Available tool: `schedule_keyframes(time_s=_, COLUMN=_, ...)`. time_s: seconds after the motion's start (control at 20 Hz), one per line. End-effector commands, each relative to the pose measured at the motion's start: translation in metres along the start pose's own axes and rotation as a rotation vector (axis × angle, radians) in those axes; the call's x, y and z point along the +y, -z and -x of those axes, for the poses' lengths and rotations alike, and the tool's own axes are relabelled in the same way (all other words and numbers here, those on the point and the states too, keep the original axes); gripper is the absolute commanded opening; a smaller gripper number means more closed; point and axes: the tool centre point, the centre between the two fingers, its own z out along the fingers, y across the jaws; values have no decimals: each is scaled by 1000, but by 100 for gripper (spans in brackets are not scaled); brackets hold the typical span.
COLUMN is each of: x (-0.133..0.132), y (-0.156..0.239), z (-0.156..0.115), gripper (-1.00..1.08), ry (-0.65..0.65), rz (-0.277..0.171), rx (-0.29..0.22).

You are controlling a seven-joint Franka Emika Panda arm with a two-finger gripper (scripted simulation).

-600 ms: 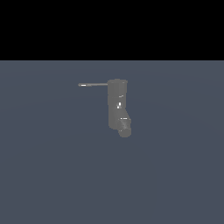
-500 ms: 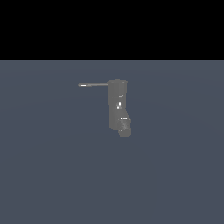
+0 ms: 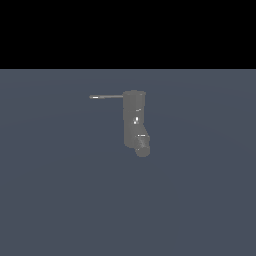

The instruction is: Turn on the faucet by rotating a designated handle.

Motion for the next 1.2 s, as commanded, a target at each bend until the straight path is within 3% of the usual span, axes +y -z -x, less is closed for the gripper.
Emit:
schedule_keyframes(time_s=0.0, x=-6, y=-5, z=-3, gripper=-100, ry=-26, rz=-1, rx=0)
schedule_keyframes(time_s=0.5, x=-45, y=-38, z=-28, gripper=-100, ry=-199, rz=-5, rx=2)
schedule_keyframes(time_s=1.15, x=-96, y=-90, z=-81, gripper=-100, ry=-470, rz=-14, rx=5)
